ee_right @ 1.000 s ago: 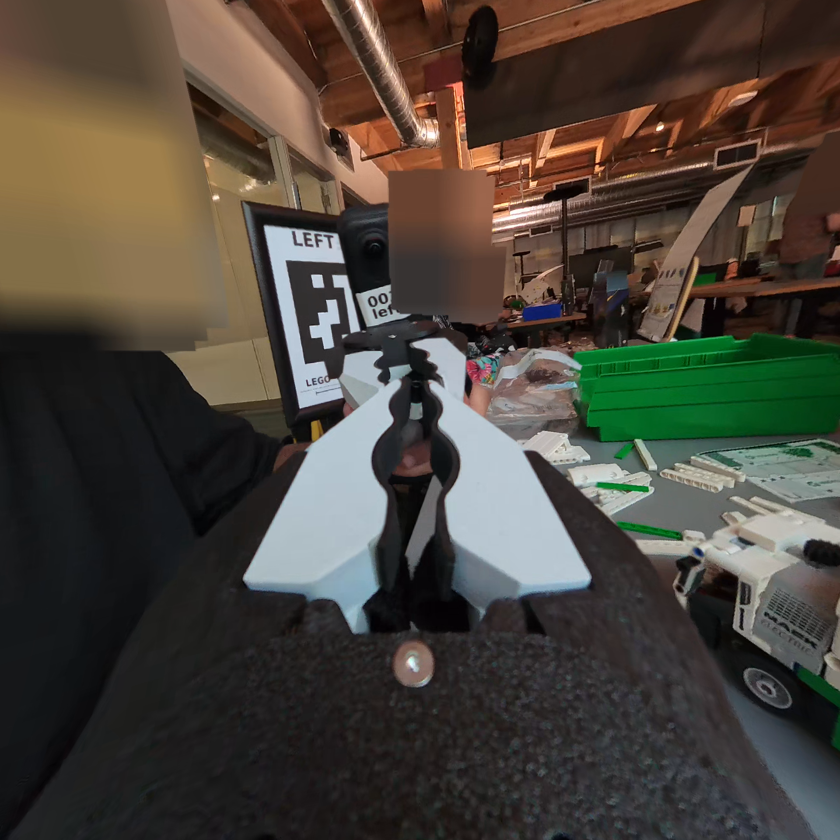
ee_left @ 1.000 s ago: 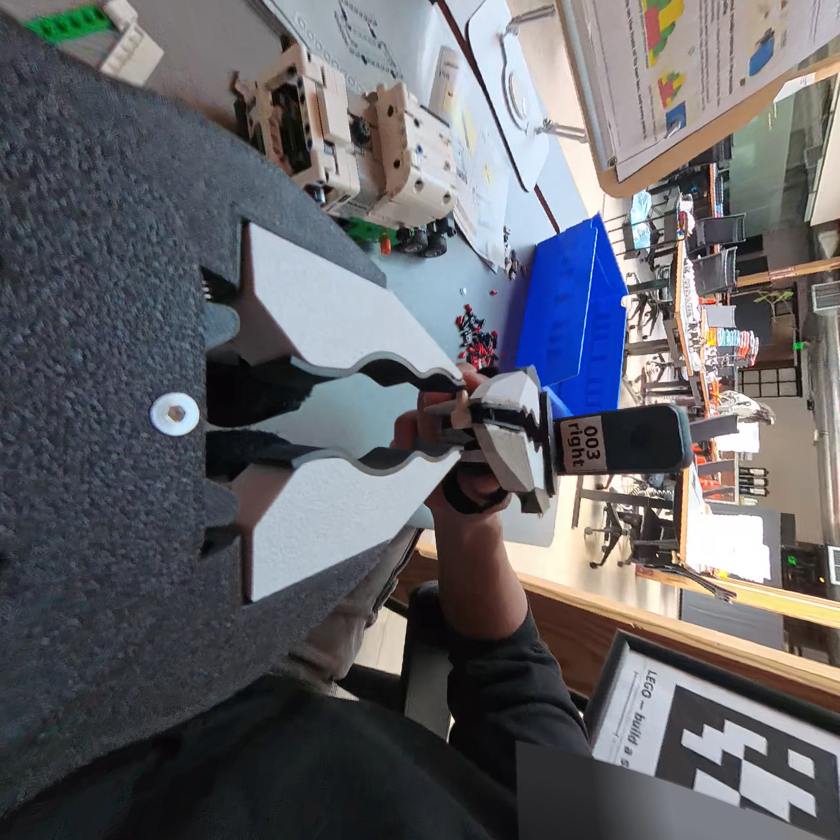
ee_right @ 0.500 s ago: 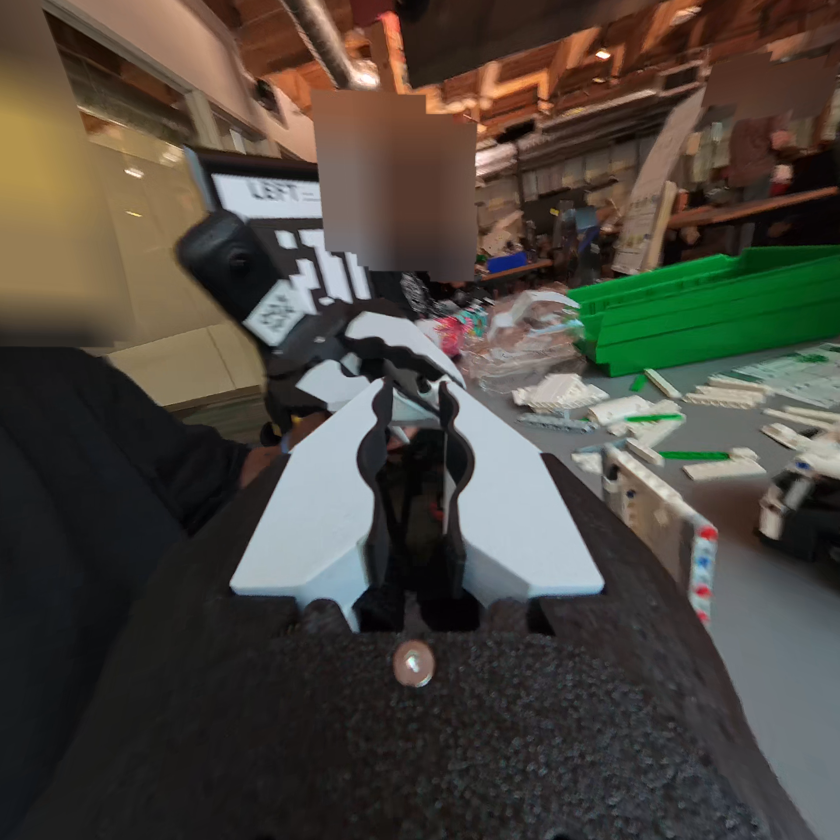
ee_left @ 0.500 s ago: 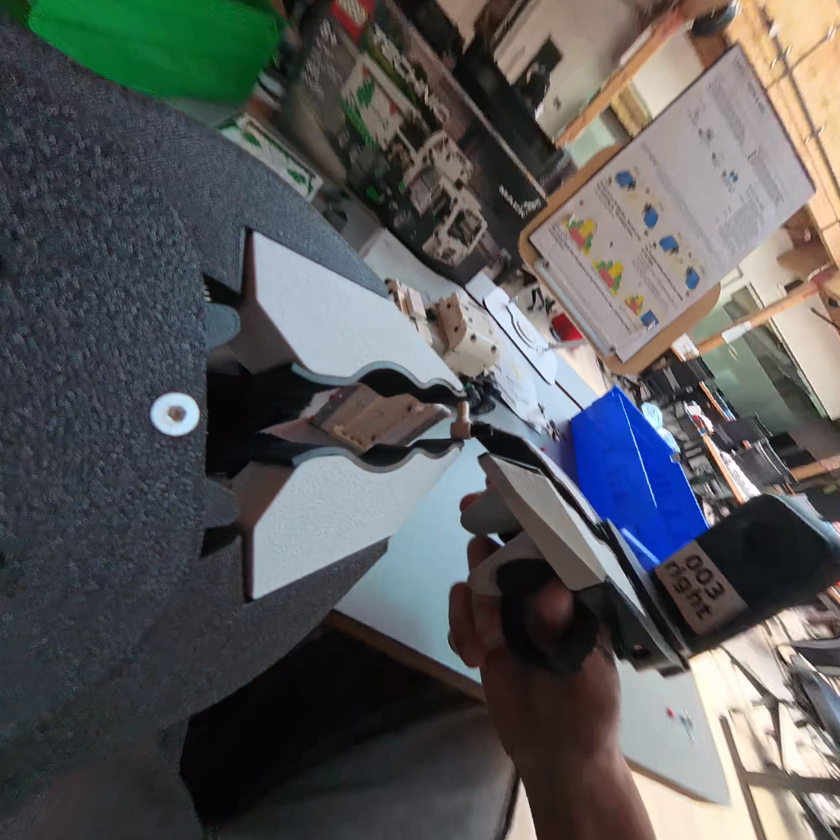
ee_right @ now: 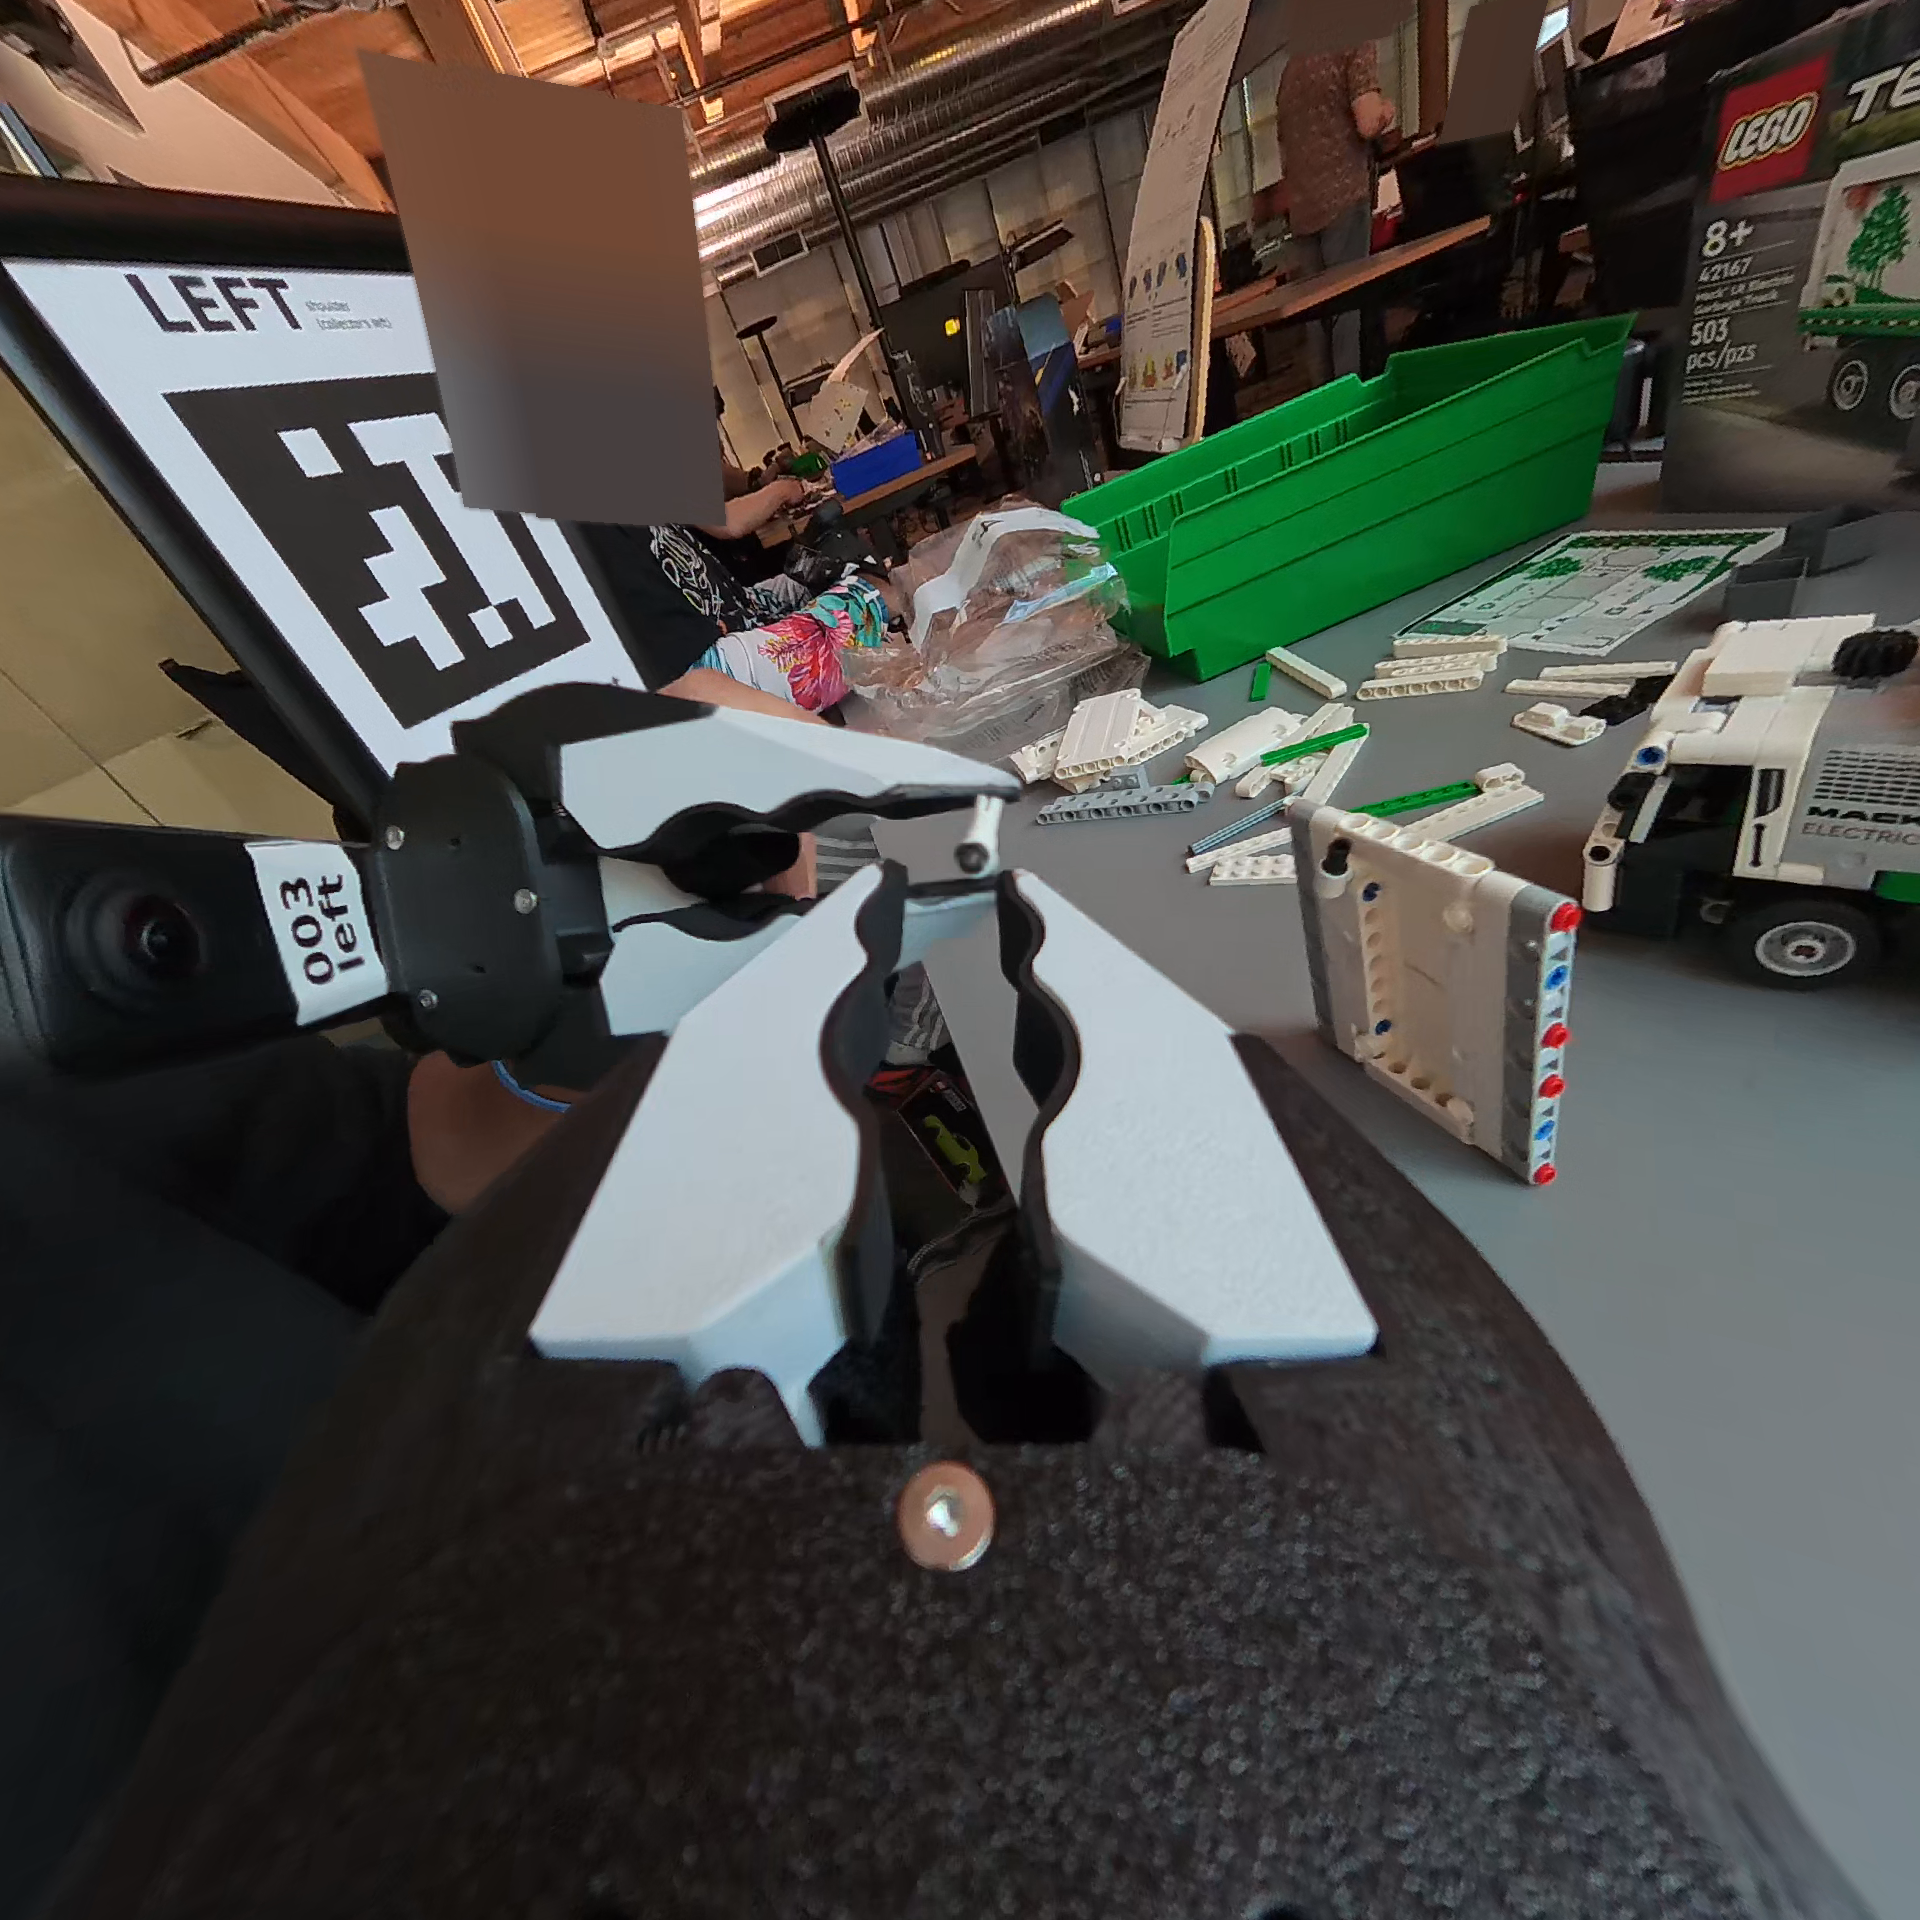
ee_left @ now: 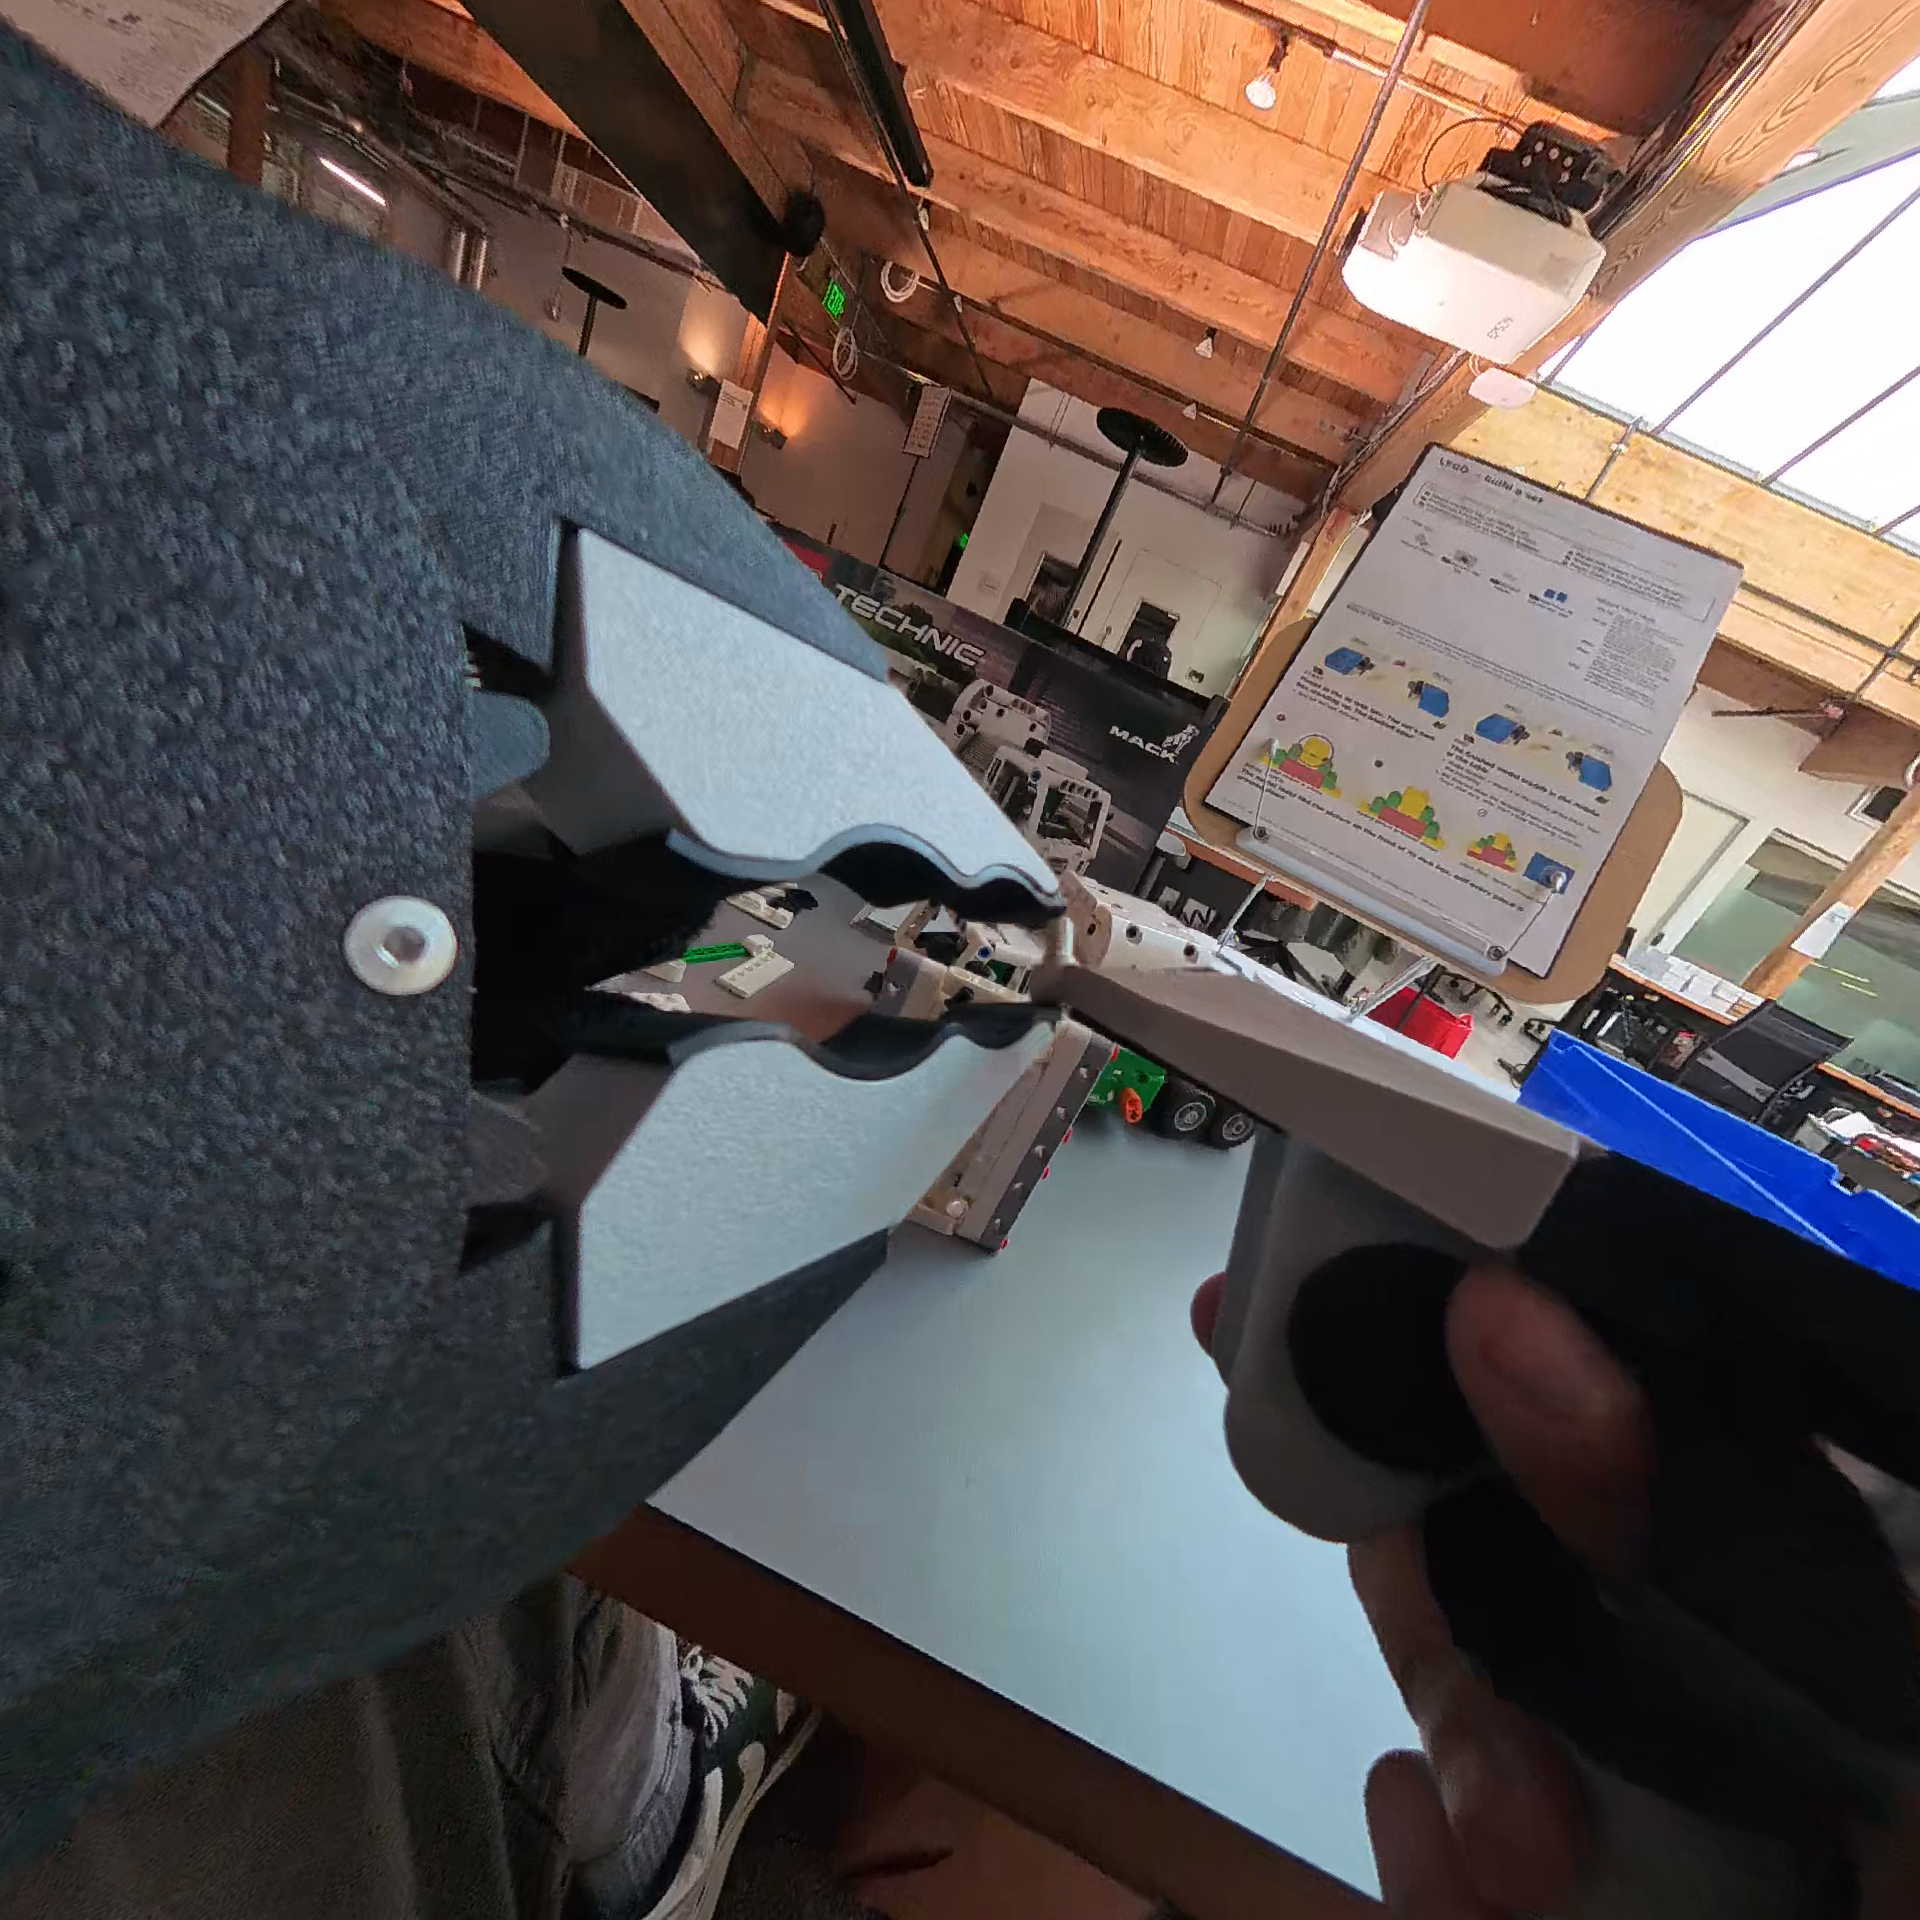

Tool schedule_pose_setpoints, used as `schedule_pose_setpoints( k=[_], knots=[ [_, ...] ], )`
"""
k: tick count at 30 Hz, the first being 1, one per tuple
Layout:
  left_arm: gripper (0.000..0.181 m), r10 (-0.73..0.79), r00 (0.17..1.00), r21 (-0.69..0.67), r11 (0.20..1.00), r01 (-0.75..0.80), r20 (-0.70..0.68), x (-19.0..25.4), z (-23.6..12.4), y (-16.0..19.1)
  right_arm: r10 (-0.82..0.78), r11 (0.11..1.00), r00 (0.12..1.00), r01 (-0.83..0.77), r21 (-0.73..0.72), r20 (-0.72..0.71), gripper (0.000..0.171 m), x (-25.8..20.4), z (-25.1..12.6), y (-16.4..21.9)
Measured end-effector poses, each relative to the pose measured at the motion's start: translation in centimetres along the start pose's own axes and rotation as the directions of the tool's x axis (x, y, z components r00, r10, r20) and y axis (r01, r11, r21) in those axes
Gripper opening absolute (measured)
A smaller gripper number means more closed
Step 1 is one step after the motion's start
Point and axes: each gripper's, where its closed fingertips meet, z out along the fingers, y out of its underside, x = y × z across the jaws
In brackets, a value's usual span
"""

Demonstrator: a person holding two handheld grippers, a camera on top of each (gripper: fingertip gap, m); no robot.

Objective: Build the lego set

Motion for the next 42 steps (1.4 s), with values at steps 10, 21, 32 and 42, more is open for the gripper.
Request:
schedule_pose_setpoints(
  k=[10,21,32,42],
  knots=[
    [0.013,0.102,0.994,-0.004,0.995,-0.101,0.027,1.2,0.1,-0.6,0.043,0.999,0.997,-0.042,0.007,-0.066,0.006,0.7,-0.1,0.7],
    [0.066,-0.437,0.828,-0.130,0.899,0.419,-0.352,2.2,3.3,5.9,0.159,0.977,0.973,-0.179,-0.115,-0.167,0.006,5.2,-1.2,3.2],
    [0.062,-0.340,0.720,0.033,0.893,0.449,-0.605,3.5,7.5,4.8,0.595,0.803,0.803,-0.596,-0.013,-0.031,0.006,9.3,1.0,2.4],
    [0.039,-0.349,0.649,0.030,0.867,0.497,-0.676,4.3,8.4,4.2,0.719,0.694,0.695,-0.717,0.064,-0.018,0.005,9.6,1.5,2.5]
  ],
)
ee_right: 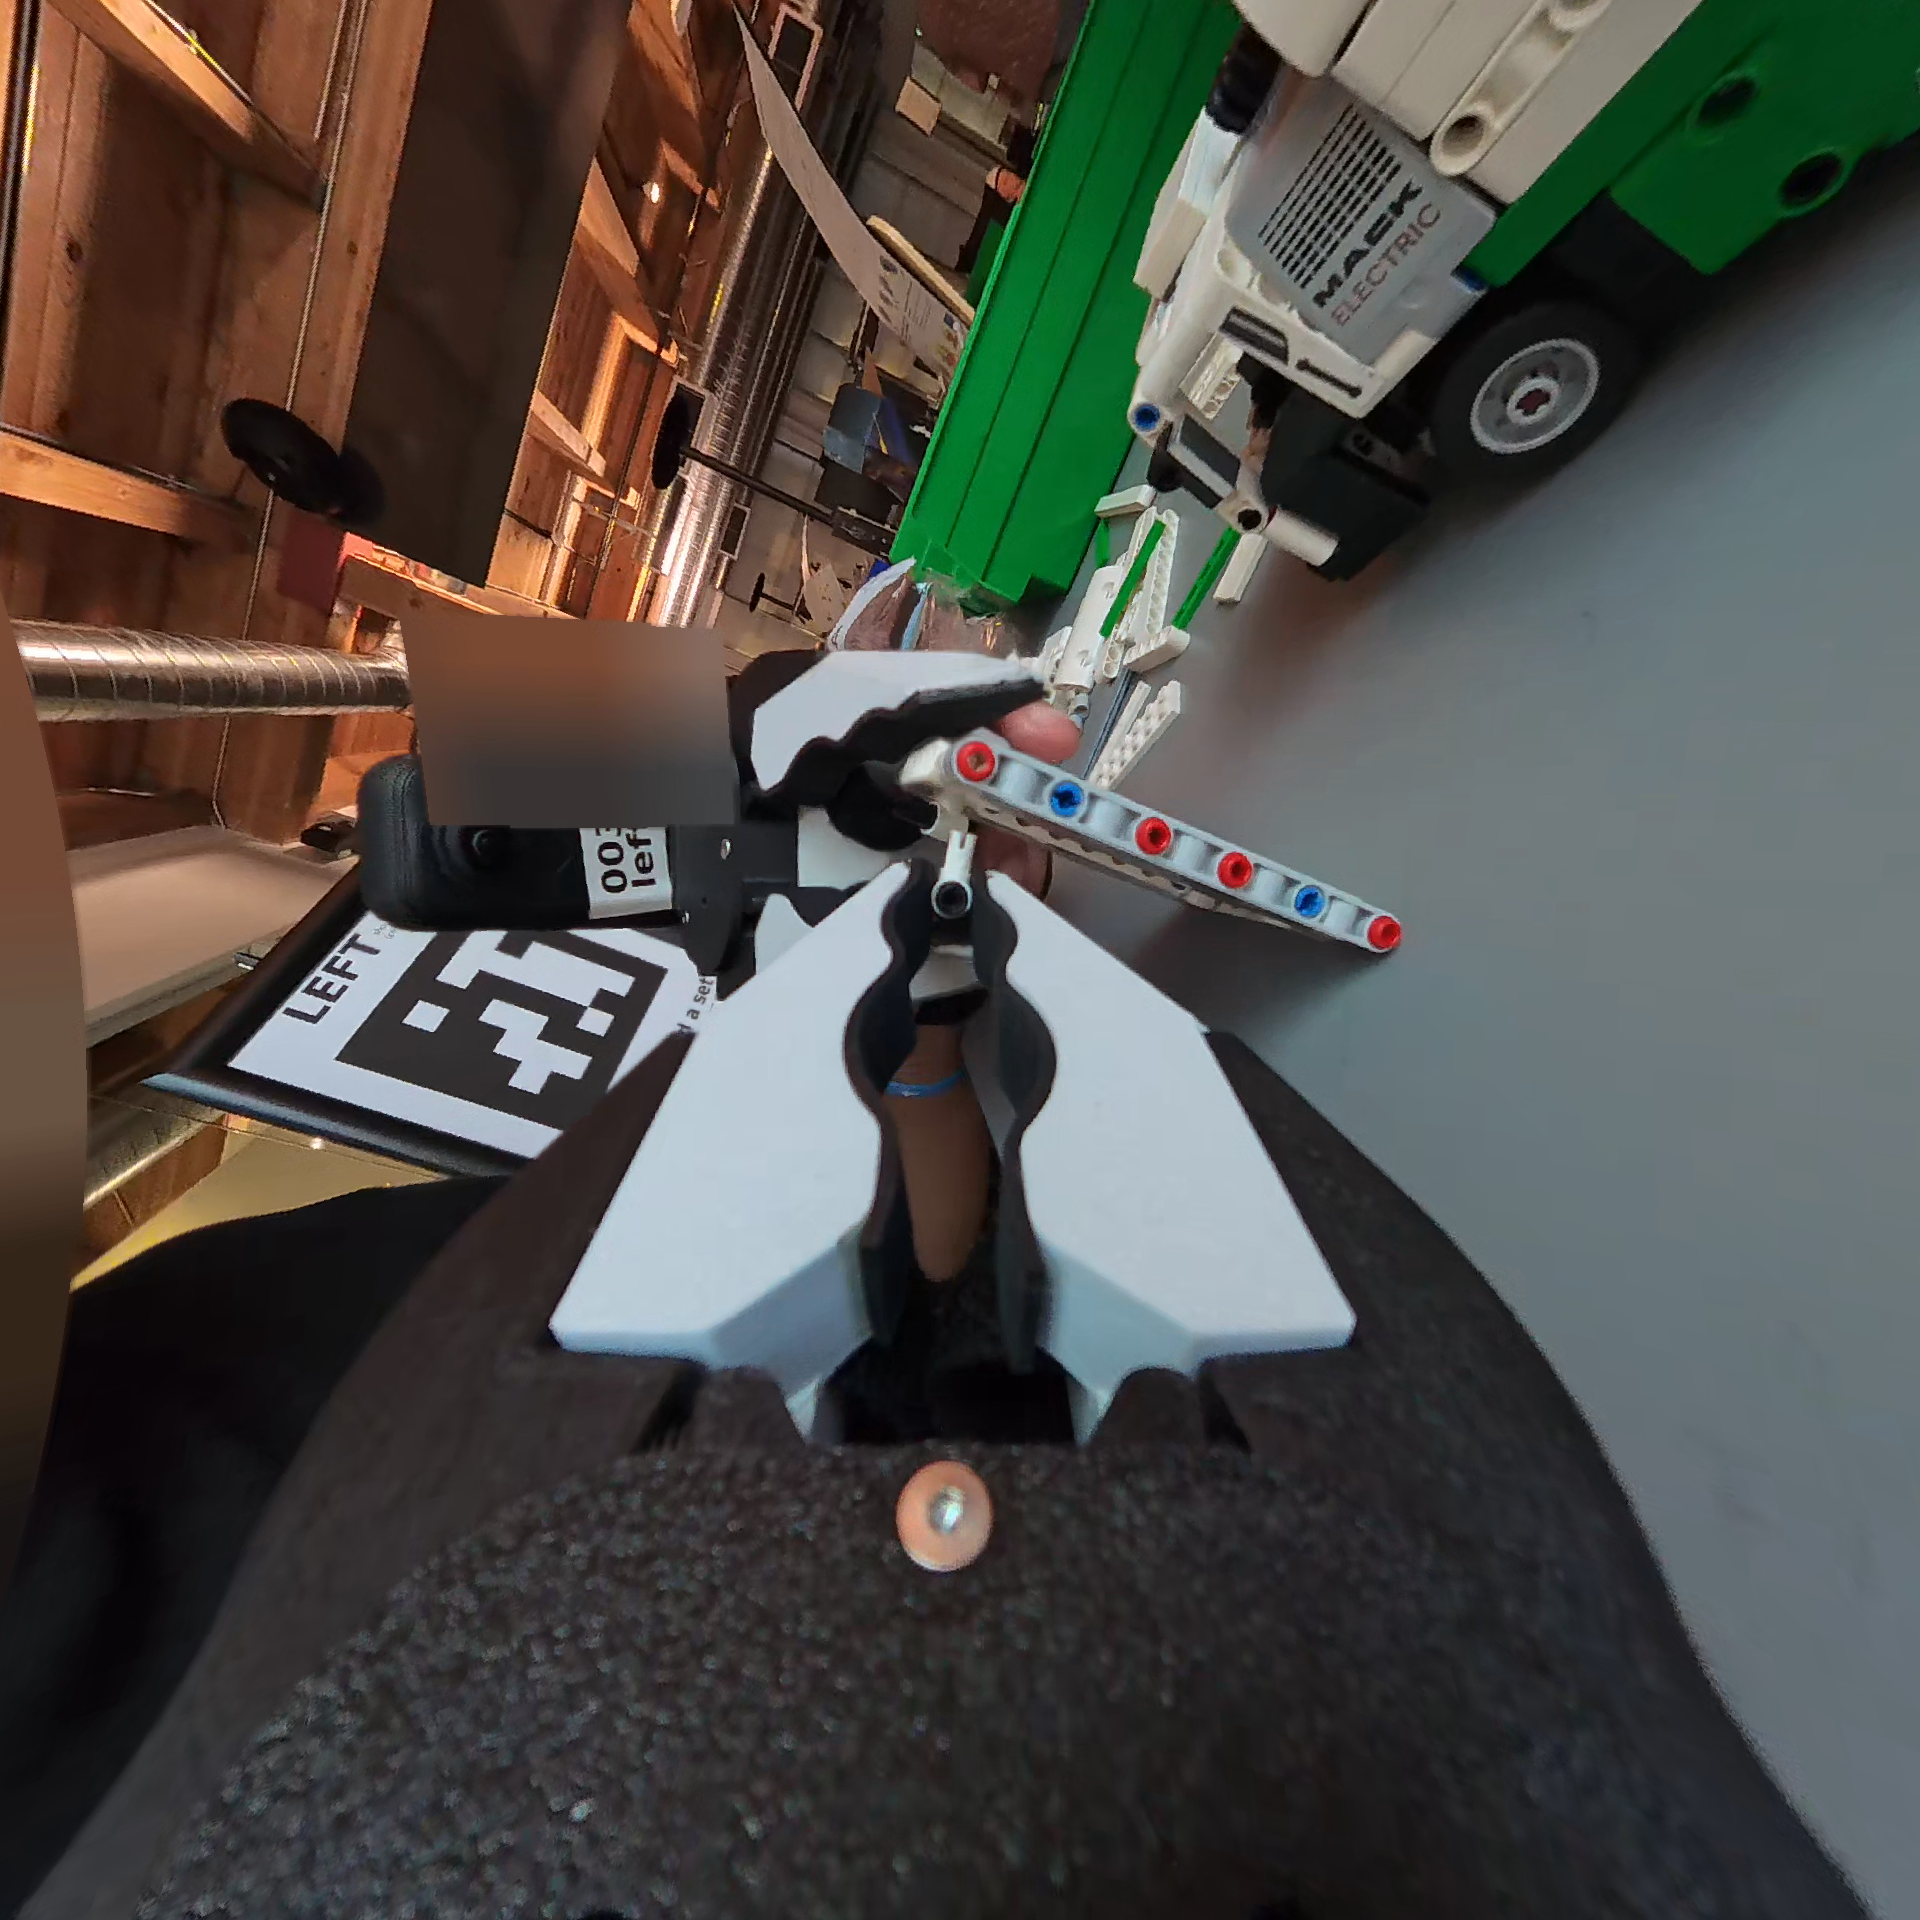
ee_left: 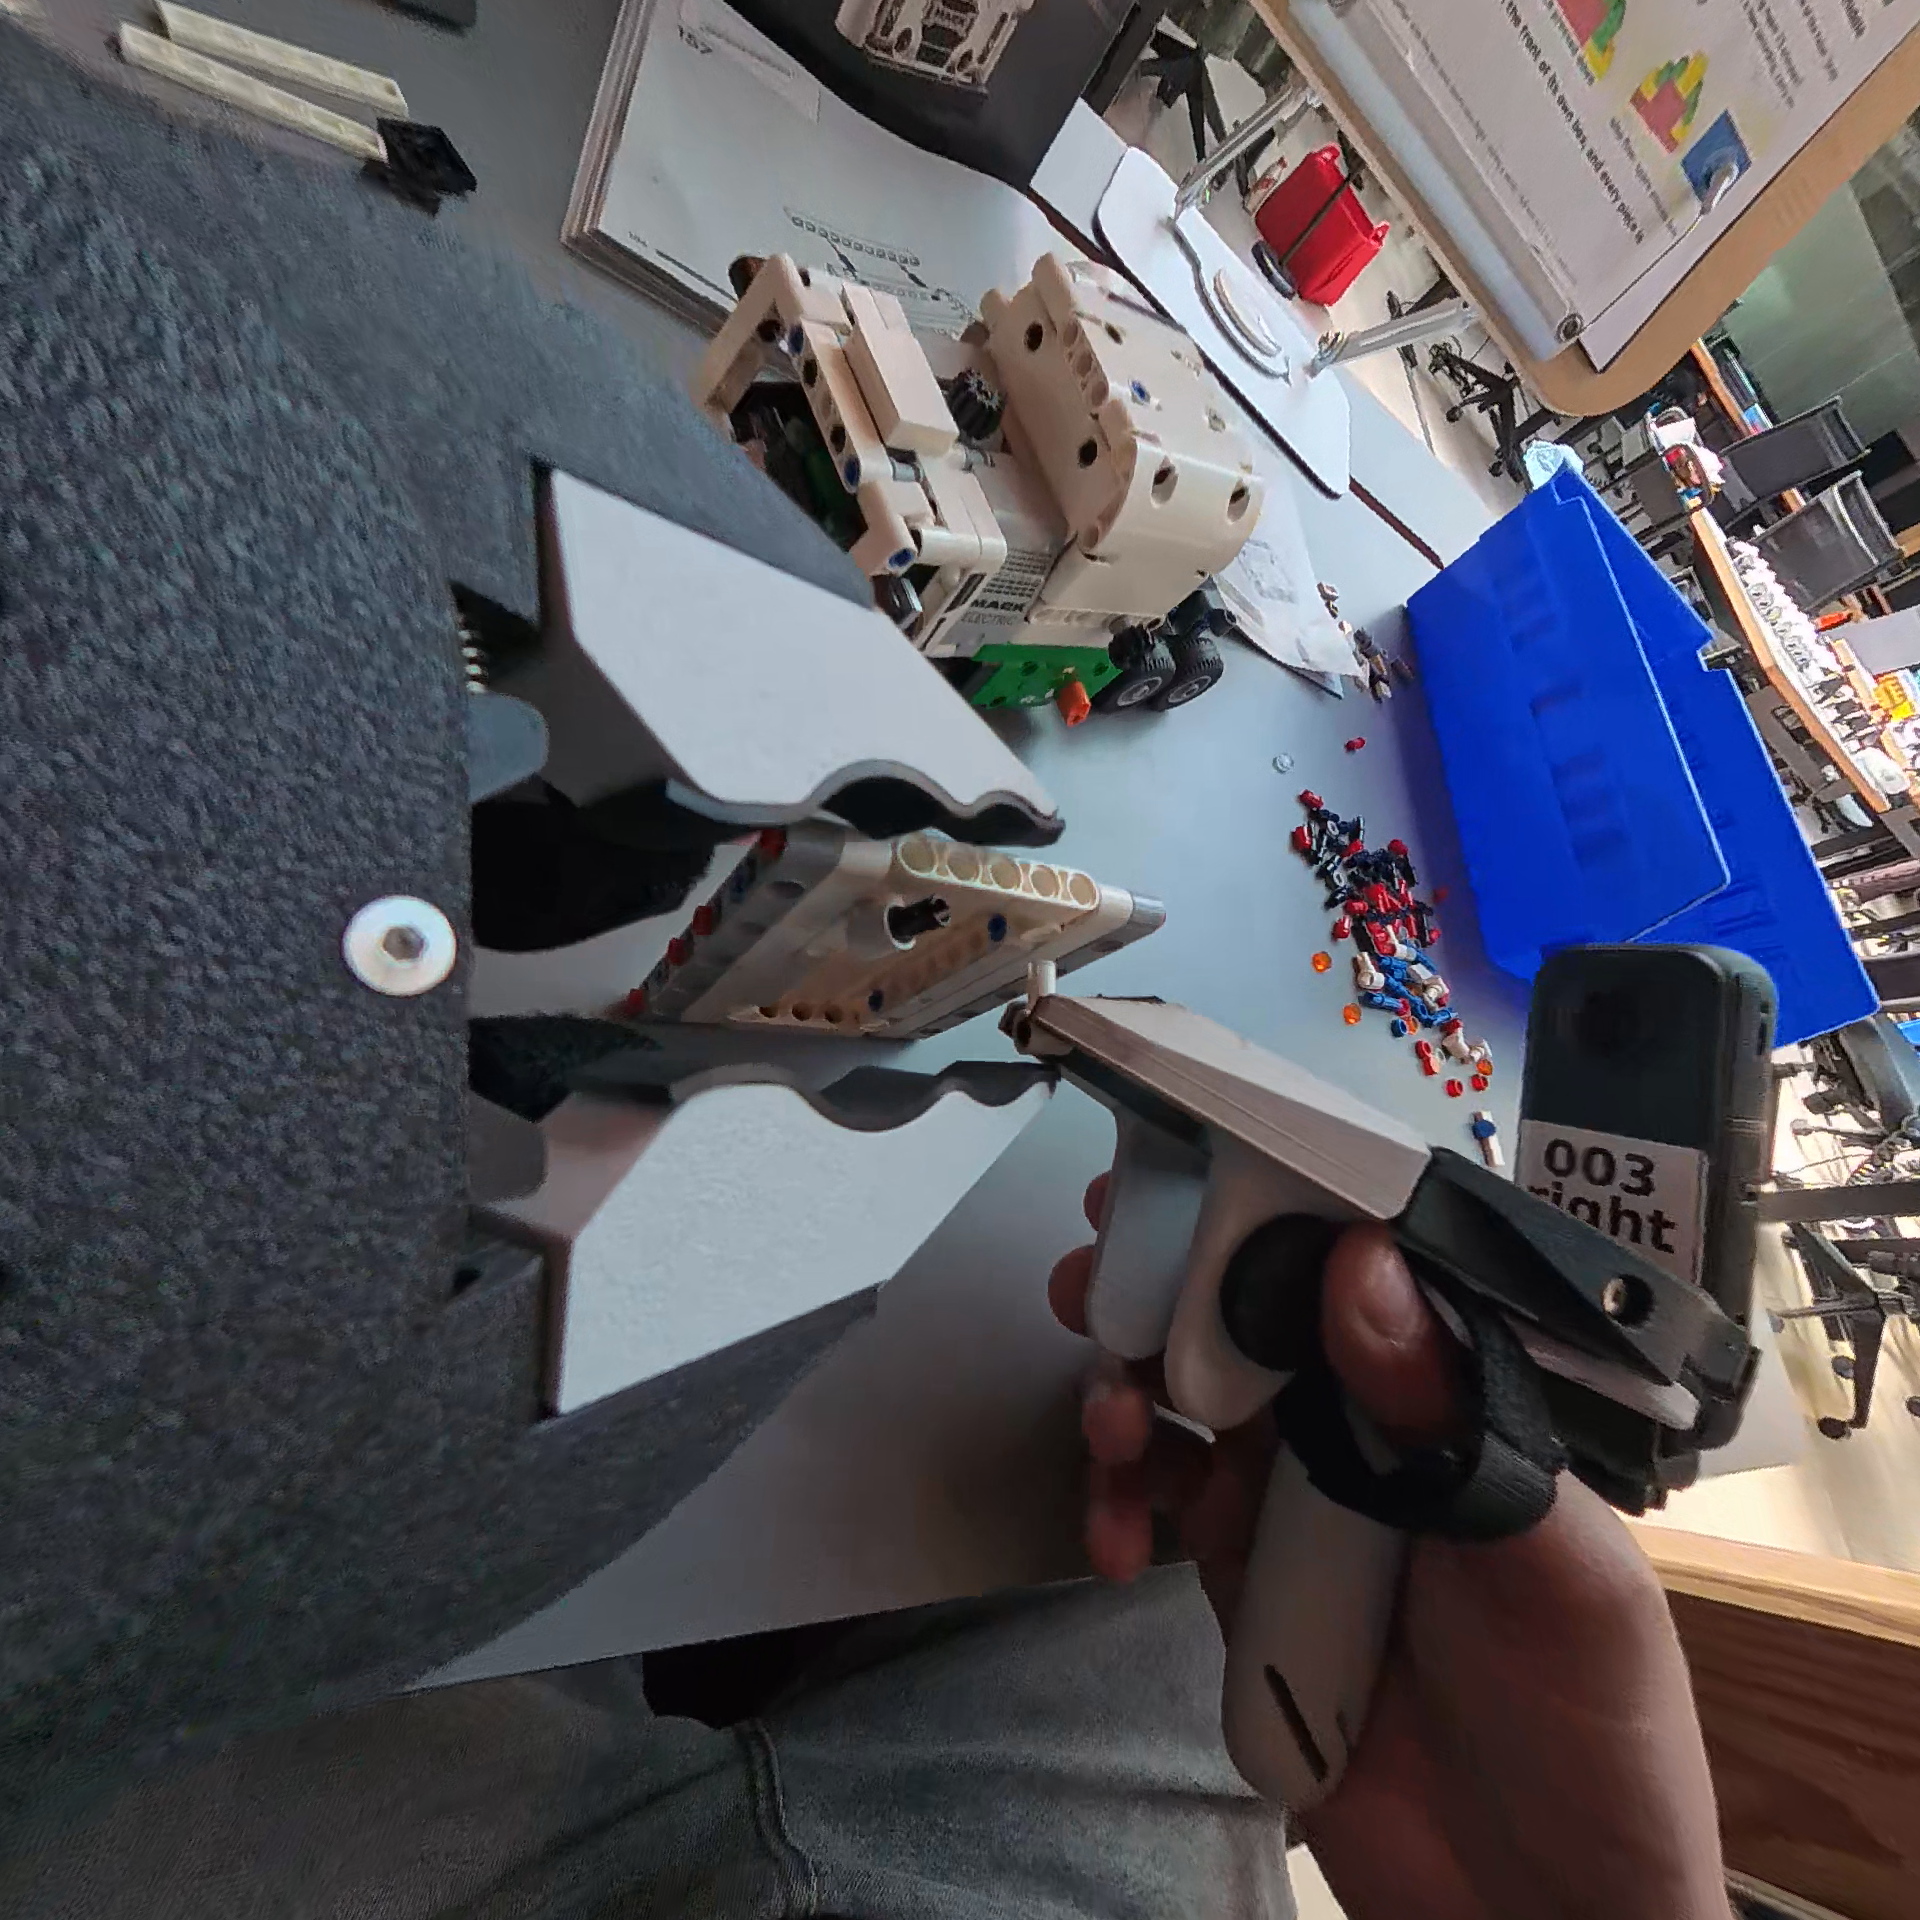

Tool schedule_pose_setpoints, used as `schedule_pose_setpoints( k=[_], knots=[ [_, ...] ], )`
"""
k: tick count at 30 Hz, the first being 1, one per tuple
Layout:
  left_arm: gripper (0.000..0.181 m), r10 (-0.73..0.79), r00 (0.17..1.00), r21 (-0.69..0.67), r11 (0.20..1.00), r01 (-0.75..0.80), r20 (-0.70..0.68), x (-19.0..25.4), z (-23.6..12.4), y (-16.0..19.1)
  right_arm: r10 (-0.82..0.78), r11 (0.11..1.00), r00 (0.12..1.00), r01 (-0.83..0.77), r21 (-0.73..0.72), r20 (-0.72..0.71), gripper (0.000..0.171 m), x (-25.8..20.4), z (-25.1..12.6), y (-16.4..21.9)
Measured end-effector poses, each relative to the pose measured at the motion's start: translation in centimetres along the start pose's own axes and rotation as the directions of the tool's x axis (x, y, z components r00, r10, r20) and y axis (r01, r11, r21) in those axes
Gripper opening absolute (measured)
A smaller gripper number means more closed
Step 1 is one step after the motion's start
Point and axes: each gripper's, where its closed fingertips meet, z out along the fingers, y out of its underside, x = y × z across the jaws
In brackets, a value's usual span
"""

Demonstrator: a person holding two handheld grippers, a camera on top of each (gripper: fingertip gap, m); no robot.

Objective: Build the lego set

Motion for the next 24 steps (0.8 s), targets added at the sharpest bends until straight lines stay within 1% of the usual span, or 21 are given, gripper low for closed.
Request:
schedule_pose_setpoints(
  k=[4,7,10,13,20,24],
  knots=[
    [0.031,-0.017,1.000,0.028,0.999,0.017,-0.013,0.27,0.02,-0.33,0.029,0.999,1.000,-0.029,0.014,0.006,0.006,0.13,0.04,-0.28],
    [0.026,-0.030,0.999,0.024,0.999,0.030,-0.013,0.24,0.18,-0.21,0.065,0.998,0.998,-0.065,0.027,0.012,0.005,0.33,-0.07,-0.68],
    [0.024,-0.035,0.999,0.026,0.999,0.035,-0.018,0.26,0.17,-0.20,0.087,0.996,0.996,-0.087,0.014,0.024,0.006,0.33,-0.12,-0.64],
    [0.023,-0.063,0.997,0.025,0.998,0.064,-0.034,0.25,0.12,-0.19,0.099,0.995,0.994,-0.098,-0.017,0.037,0.006,0.28,-0.11,-0.52],
    [0.021,-0.076,0.993,0.029,0.996,0.079,-0.087,0.65,-0.09,-0.30,0.084,0.986,0.996,-0.078,-0.146,0.037,0.006,0.05,-0.15,-0.03],
    [0.021,-0.089,0.990,0.031,0.995,0.093,-0.112,0.91,-0.09,-0.41,0.118,0.979,0.992,-0.108,-0.172,0.050,0.006,-0.08,-0.32,0.15]
  ],
)
